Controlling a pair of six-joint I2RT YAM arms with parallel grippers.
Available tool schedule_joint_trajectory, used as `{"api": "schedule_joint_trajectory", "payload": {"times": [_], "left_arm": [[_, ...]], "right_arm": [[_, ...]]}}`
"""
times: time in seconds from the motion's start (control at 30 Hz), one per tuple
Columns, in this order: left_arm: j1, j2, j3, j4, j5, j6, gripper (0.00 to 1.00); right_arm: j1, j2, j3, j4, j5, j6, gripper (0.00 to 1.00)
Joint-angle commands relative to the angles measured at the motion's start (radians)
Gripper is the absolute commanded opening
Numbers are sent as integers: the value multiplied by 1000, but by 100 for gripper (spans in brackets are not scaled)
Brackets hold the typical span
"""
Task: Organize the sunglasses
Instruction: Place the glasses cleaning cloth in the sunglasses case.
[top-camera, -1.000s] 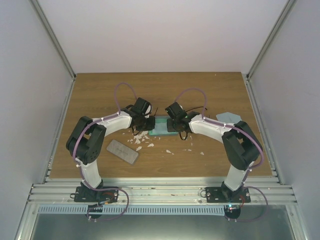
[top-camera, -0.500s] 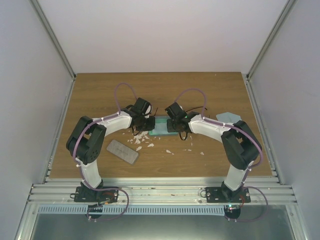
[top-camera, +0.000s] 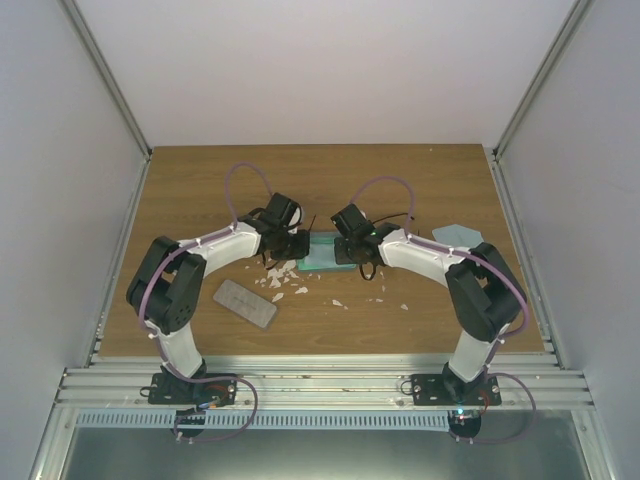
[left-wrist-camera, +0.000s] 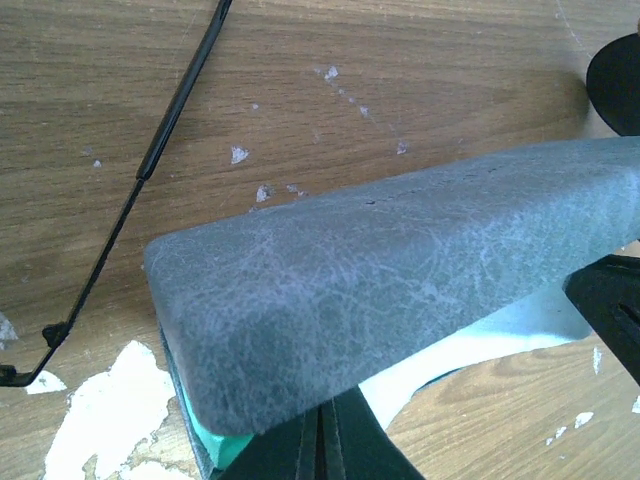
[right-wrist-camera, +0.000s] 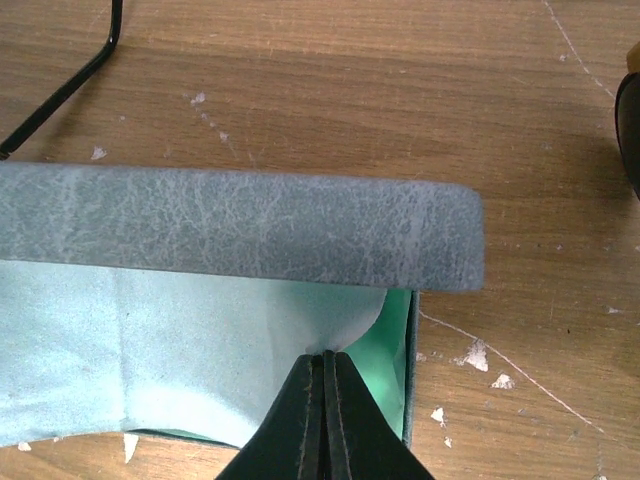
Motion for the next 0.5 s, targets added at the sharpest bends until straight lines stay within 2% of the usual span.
{"api": "schedule_joint_trajectory", "payload": {"times": [0.0,0.37,0.47], "left_arm": [[0,30,8,14,7,-3,0],[-5,88,1,40,-13,-14,0],[-6,91,2,37,-17,-8,0]], "right_arm": [[-10,25,13,-11,-14,2,1],[-10,82,16,-11,3,2,1],[-10,90,27,-42,35,6,12]]}}
